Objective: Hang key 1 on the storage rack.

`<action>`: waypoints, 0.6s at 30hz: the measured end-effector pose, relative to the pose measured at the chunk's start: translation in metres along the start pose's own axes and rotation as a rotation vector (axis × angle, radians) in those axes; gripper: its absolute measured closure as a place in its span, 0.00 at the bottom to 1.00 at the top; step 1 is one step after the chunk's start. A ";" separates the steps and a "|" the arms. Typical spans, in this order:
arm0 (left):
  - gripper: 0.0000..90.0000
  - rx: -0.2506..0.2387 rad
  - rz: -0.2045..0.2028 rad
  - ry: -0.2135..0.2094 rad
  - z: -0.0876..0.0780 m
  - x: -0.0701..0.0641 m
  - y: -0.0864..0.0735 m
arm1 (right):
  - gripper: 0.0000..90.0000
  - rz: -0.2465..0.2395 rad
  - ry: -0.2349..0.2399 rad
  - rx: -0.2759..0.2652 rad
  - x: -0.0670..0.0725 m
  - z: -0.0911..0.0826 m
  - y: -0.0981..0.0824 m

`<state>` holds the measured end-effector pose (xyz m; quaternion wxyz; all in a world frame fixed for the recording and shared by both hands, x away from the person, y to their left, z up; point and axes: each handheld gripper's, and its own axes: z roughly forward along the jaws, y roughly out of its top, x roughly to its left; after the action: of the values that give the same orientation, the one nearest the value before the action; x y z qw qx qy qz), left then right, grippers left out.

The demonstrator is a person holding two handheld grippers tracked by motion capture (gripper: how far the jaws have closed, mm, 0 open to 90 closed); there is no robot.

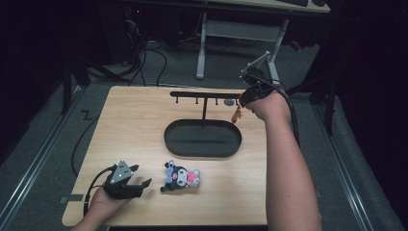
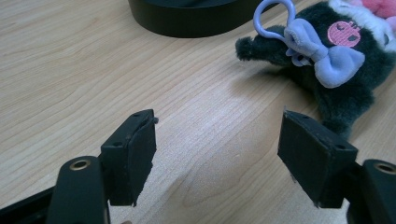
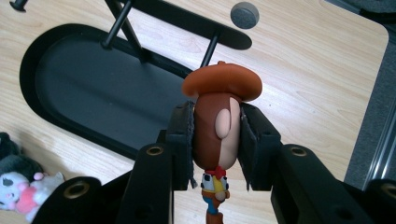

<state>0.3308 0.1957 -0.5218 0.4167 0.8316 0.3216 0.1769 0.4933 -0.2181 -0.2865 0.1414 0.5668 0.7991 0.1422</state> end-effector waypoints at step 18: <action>0.32 0.001 0.006 -0.006 0.000 -0.001 0.000 | 0.76 -0.011 0.004 -0.020 0.010 0.005 0.008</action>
<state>0.3302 0.1950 -0.5217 0.4170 0.8333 0.3179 0.1754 0.4989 -0.2058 -0.2883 0.1462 0.5606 0.8011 0.1505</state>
